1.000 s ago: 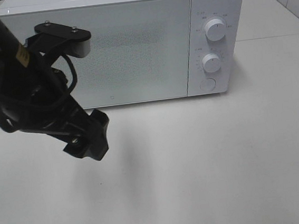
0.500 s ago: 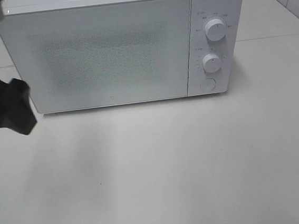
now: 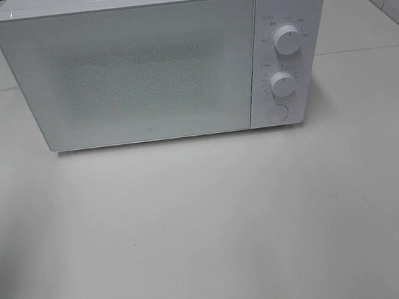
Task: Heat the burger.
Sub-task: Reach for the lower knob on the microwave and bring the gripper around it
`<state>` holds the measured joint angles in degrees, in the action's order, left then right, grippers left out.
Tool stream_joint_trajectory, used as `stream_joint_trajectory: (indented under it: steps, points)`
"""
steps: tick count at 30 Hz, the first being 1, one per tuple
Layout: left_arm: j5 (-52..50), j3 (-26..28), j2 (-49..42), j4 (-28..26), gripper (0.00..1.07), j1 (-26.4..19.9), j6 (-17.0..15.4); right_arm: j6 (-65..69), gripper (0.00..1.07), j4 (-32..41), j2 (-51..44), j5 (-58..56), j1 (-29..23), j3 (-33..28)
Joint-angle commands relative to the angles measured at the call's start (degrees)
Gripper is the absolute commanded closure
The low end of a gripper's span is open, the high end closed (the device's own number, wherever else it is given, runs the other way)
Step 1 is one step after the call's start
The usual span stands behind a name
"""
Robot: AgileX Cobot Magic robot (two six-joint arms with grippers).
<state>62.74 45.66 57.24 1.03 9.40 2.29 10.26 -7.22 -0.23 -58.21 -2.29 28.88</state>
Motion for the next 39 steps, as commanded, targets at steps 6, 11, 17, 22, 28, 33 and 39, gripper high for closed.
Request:
stream_joint_trajectory:
  steps: [6, 11, 17, 22, 28, 33, 39]
  points:
    - [0.17, -8.31, -13.75, 0.06, 0.06, -0.23, 0.29, -0.17, 0.31, -0.06, -1.66, 0.69, 0.29, -0.06]
    - [0.57, -13.87, -24.06, 0.06, 0.06, -0.23, 0.74, -0.17, 0.31, -0.06, -1.66, 0.69, 0.29, -0.06]
    - [1.09, -14.95, -33.46, -0.11, 0.06, -0.23, 2.06, -0.17, 0.31, -0.06, -1.66, 0.69, 0.29, -0.06]
    - [0.23, -15.07, -38.96, -0.17, 0.06, -0.23, 3.04, -0.17, 0.31, -0.06, -1.66, 0.69, 0.29, -0.06]
    - [-3.32, -17.13, -41.31, -1.03, 0.06, -0.23, 2.92, -0.17, 0.31, -0.06, -1.66, 0.69, 0.29, -0.06]
    - [-3.32, -17.13, -41.37, -1.03, 0.06, -0.23, 3.04, -0.17, 0.31, -0.06, -1.66, 0.69, 0.29, -0.06]
    - [-3.32, -17.13, -41.48, -3.21, 0.06, -0.23, 2.75, -0.17, 0.31, -0.06, -1.66, 0.69, 0.29, -0.06]
